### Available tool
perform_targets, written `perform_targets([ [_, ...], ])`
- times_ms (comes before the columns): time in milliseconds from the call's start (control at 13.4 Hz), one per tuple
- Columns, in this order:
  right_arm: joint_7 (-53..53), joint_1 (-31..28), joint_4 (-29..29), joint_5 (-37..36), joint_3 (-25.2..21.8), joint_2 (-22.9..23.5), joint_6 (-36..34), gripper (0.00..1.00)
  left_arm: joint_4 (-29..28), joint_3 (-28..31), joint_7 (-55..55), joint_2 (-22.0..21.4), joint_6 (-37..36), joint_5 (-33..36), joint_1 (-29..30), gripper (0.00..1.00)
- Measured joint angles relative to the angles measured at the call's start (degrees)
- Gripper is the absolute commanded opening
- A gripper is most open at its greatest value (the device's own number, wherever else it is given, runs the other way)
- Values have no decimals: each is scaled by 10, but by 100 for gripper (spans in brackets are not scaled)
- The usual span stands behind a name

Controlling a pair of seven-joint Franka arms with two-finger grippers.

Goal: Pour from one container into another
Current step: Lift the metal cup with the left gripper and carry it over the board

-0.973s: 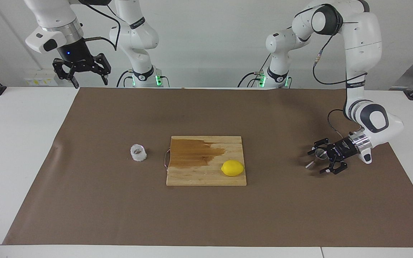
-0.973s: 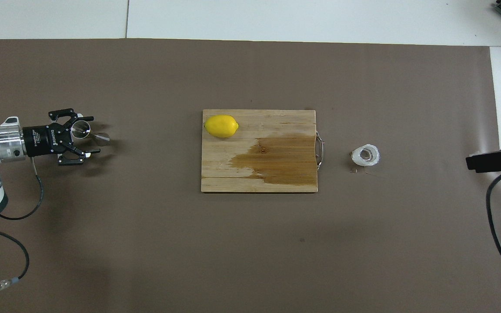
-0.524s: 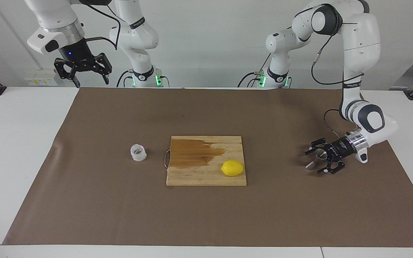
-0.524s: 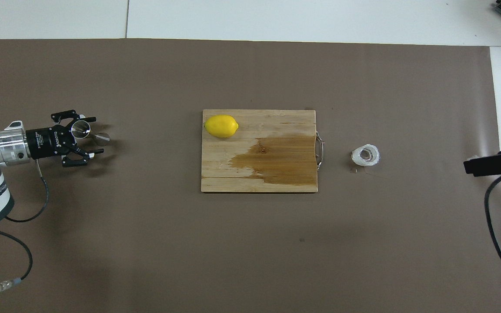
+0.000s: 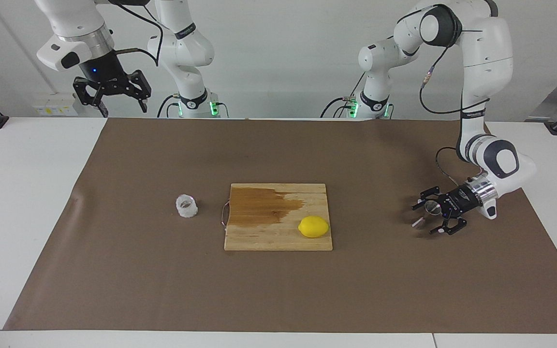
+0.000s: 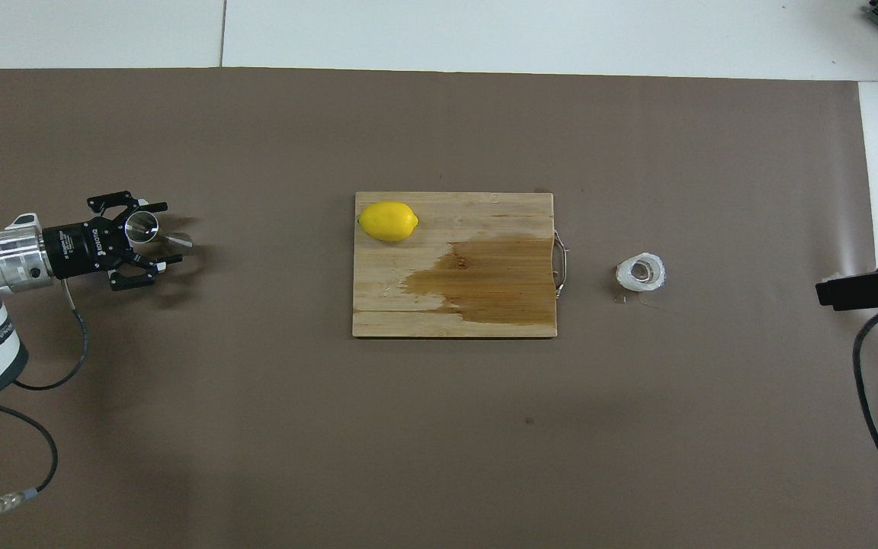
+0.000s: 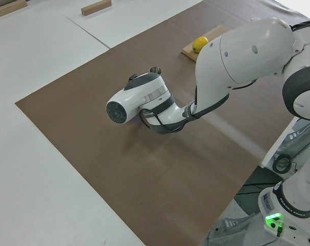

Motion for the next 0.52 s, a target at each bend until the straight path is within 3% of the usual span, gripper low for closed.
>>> perform_targets([
  [225, 0, 0, 0, 0, 0, 0, 0, 100, -6, 0, 0, -3, 2, -9, 0, 6],
  [299, 0, 0, 0, 0, 0, 0, 0, 100, -7, 0, 0, -3, 3, -11, 0, 0],
  [524, 0, 0, 0, 0, 0, 0, -3, 100, -8, 1, 0, -3, 5, -23, 1, 0],
])
